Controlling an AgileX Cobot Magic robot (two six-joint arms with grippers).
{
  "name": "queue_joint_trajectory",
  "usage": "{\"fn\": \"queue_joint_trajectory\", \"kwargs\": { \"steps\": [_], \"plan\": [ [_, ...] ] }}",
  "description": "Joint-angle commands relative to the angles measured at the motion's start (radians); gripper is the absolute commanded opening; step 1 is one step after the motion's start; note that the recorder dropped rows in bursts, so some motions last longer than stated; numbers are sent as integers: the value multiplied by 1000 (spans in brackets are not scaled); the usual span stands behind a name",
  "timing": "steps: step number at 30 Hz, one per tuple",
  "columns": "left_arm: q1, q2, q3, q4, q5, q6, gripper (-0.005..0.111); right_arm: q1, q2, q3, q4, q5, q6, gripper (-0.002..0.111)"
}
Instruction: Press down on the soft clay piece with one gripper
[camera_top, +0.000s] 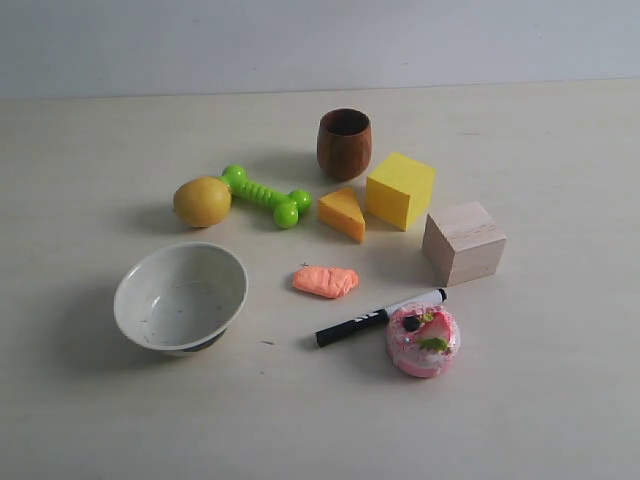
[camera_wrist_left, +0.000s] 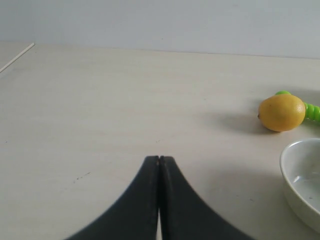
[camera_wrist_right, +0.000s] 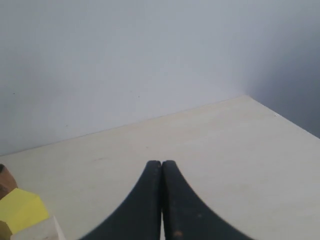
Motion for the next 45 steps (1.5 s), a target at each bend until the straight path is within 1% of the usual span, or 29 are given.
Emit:
{"fn": "queue_joint_trajectory", "kwargs": {
  "steps": [1, 15, 23, 32, 34, 45],
  "plan": [
    [1, -6, -3, -2, -9, 1, 0, -5, -67, 67, 4, -10, -36, 0],
    [1, -6, -3, -2, -9, 1, 0, -5, -139, 172, 4, 17, -118, 0],
    [1, -6, -3, -2, -9, 1, 0, 19, -151, 173, 19, 20, -195, 0],
    [1, -6, -3, -2, -9, 1, 0, 19, -151, 173, 21, 47, -195, 0],
    [1, -6, -3, -2, -9, 1, 0, 19, -151, 173, 21, 87, -212, 0],
    [1, -6, -3, -2, -9, 1, 0, 19, -151, 173, 21, 87, -230, 0]
  ]
}}
